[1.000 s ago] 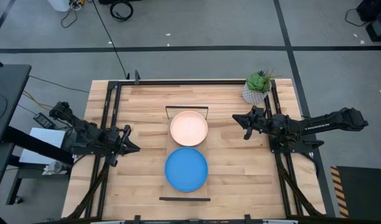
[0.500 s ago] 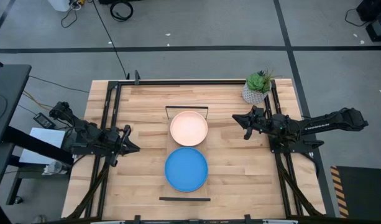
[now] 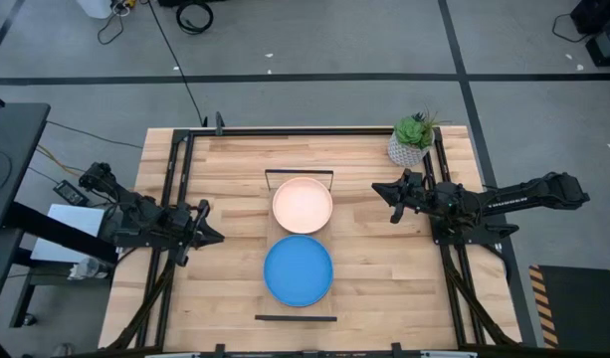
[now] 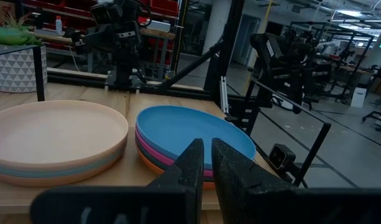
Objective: Place and stack plates onto a shelf
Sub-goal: Return to Home Position
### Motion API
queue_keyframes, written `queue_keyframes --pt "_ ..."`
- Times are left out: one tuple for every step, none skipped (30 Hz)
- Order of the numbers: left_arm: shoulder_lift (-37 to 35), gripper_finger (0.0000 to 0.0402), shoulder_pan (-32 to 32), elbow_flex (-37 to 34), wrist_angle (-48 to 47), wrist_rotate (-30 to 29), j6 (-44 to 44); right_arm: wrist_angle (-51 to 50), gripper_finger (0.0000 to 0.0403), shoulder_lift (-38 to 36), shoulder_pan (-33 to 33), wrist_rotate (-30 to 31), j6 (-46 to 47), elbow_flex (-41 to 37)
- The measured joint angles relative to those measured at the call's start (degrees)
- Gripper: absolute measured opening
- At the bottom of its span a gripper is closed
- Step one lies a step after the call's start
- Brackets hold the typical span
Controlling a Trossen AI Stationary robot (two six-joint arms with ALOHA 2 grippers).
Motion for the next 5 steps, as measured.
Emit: queue_keyframes --pt "0.00 0.0039 0.00 0.01 -0.02 0.00 0.00 -0.01 0.0011 0.00 0.00 0.01 -0.02 0.00" --pt "0.00 0.0039 0.00 0.00 -0.01 0.00 0.00 0.00 0.0011 0.00 0.00 -0.01 -0.01 0.00" --pt "0.00 0.0039 0.00 0.00 -0.01 0.00 0.00 -0.01 0.0011 0.00 -0.01 0.00 -0.01 0.00" --pt "0.00 0.0039 0.00 0.00 -0.02 0.00 0.00 0.00 0.0011 0.00 0.00 0.00 -0.02 0.00" --pt "0.00 0.0039 0.00 0.00 -0.01 0.00 0.01 -0.01 0.0011 0.00 0.00 0.00 -0.02 0.00"
